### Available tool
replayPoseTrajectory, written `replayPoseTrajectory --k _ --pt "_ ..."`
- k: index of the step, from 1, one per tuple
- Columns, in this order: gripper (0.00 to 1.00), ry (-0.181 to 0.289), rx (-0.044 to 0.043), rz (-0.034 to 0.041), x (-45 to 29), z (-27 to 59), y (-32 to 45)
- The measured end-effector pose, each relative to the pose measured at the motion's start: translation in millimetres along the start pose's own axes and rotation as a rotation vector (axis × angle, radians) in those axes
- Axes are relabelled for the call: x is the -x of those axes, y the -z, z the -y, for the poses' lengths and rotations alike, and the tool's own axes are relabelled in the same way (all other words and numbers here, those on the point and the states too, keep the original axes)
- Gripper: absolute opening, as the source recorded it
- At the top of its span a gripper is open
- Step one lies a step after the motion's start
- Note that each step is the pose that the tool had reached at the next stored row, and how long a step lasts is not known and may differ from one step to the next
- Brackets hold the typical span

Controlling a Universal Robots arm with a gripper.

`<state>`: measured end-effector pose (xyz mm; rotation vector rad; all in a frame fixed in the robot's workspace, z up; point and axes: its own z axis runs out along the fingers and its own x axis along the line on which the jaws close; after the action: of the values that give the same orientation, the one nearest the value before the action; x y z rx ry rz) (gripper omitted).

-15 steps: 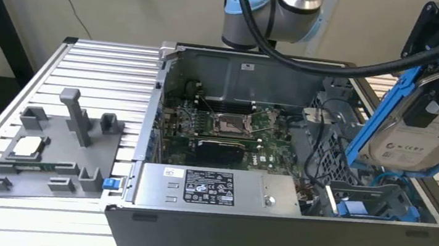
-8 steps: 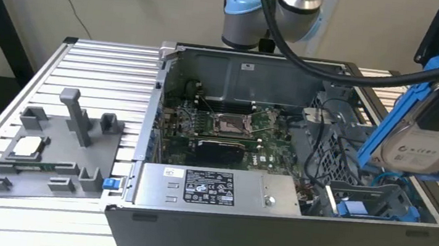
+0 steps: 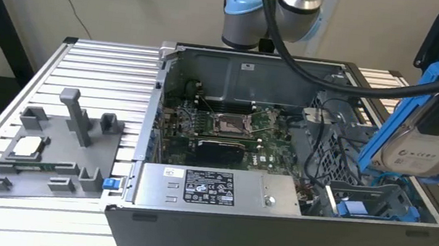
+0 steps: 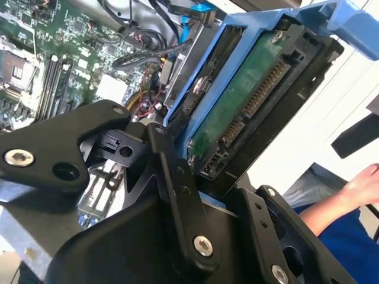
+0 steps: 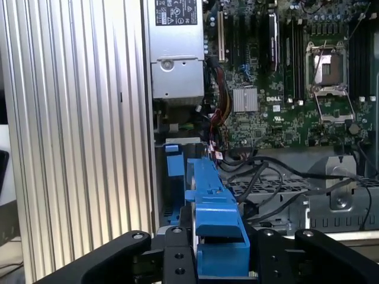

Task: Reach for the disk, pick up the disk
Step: 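Pick up the disk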

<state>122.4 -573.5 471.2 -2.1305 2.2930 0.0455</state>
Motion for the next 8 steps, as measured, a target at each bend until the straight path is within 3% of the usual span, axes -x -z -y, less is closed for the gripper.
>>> replayPoseTrajectory --k 8 --pt "0.00 0.008 0.0002 0.0000 -0.4 0.1 -11.3"
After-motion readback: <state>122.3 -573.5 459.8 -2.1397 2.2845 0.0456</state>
